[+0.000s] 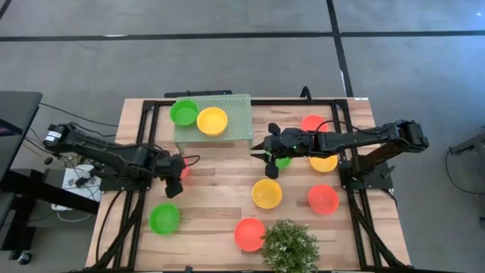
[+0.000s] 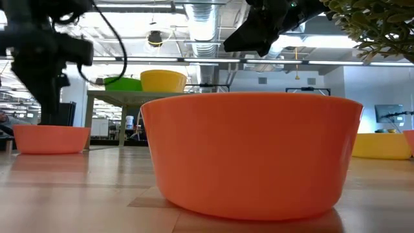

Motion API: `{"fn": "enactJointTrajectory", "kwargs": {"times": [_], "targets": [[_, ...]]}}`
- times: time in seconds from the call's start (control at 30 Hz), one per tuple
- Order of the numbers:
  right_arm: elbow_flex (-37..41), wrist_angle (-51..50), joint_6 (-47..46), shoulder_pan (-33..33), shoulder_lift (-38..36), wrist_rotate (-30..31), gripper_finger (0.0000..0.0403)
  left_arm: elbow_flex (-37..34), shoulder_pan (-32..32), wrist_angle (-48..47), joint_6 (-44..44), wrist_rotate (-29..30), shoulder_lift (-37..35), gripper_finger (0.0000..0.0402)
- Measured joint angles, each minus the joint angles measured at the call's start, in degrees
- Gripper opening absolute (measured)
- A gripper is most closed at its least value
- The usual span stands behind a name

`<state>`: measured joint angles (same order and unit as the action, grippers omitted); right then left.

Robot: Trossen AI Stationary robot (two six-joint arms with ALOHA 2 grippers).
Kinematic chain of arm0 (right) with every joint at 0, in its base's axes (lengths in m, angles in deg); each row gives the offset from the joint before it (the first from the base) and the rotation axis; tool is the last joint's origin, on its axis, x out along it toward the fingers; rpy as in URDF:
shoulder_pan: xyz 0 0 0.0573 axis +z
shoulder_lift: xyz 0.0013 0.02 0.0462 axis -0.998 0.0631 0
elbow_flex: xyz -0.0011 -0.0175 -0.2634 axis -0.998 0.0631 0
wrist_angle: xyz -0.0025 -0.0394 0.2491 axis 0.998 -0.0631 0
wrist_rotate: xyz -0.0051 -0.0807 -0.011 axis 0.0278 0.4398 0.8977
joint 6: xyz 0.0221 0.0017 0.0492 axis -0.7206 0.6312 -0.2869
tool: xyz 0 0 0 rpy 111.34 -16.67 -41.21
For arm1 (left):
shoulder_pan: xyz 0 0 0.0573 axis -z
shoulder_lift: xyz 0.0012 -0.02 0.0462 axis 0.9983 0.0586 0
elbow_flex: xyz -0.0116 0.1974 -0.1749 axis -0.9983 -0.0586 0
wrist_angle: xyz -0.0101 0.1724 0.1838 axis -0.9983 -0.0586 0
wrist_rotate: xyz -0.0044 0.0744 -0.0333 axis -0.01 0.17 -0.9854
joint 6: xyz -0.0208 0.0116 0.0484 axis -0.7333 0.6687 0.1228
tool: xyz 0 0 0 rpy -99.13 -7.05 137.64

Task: Pick & Place Mini bowls
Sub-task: Put the orange bowl on the shelf

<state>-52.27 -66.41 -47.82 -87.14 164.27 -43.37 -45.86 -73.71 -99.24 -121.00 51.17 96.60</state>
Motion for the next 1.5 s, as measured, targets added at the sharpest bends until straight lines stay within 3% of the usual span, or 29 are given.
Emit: {"fn": "enactJointTrajectory", "kwargs": {"times": [0.37,0.57,0.77,0.93,1.13,1.3,1.5], "targets": [[0.0,0.0,0.4,-0.2,0.0,0.0,0.0095,-3.2,0.2,1.6,1.0,1.2,6.2,0.0083],[0.0,0.0,7.0,0.4,0.0,-1.5,0.0095,-3.2,2.1,8.6,6.5,1.6,6.4,0.0013],[0.0,2.2,13.8,3.3,0.2,-5.3,0.0095,0.6,5.5,13.5,12.5,-0.8,6.3,0.0009],[-0.4,10.7,21.8,6.5,4.7,-9.4,0.0095,4.7,7.9,18.5,20.6,-2.7,6.4,0.0009],[-8.3,6.1,25.5,7.7,12.7,-10.7,0.0095,5.2,8.5,25.5,29.2,-7.8,6.5,0.0010],[-18.1,-6.4,25.3,7.1,19.4,-11.4,0.0096,5.2,8.5,27.2,34.5,-8.5,6.5,0.0007],[-29.7,-15.9,25.3,5.5,27.7,-19.3,0.0115,5.3,8.5,29.3,37.8,-8.8,7.0,0.0007]]}}
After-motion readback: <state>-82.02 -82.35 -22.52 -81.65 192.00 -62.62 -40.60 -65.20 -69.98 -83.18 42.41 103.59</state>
